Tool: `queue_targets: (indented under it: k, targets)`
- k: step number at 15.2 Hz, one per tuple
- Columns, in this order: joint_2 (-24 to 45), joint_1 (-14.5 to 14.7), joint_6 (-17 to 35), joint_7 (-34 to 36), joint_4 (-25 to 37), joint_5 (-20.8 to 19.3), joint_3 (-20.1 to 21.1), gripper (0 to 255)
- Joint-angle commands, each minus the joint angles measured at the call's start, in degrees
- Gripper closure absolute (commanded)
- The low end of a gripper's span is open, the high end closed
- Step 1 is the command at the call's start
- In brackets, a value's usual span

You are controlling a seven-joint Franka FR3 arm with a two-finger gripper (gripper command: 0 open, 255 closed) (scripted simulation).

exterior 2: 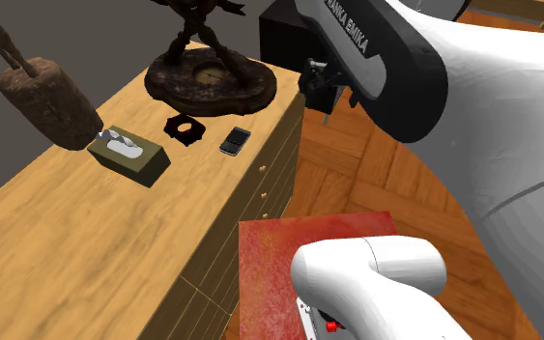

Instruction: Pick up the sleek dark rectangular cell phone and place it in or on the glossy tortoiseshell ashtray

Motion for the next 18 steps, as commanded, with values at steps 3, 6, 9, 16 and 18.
queue_targets:
  k: [3,6,9,16,18]
  targets:
    - [1.2,0.2,2.8,3.5,-1.6,1.5,2.5,0]
    - [3.9,0.6,7.1,8.8,-3.3,3.7,6.3,0]
    - [7.6,0.9,11.5,14.0,-4.2,5.7,10.1,0]
    - [19.4,0.7,22.2,26.2,-3.1,8.3,18.6,0]
    - [23.6,0.4,25.1,29.9,-2.0,8.3,21.0,0]
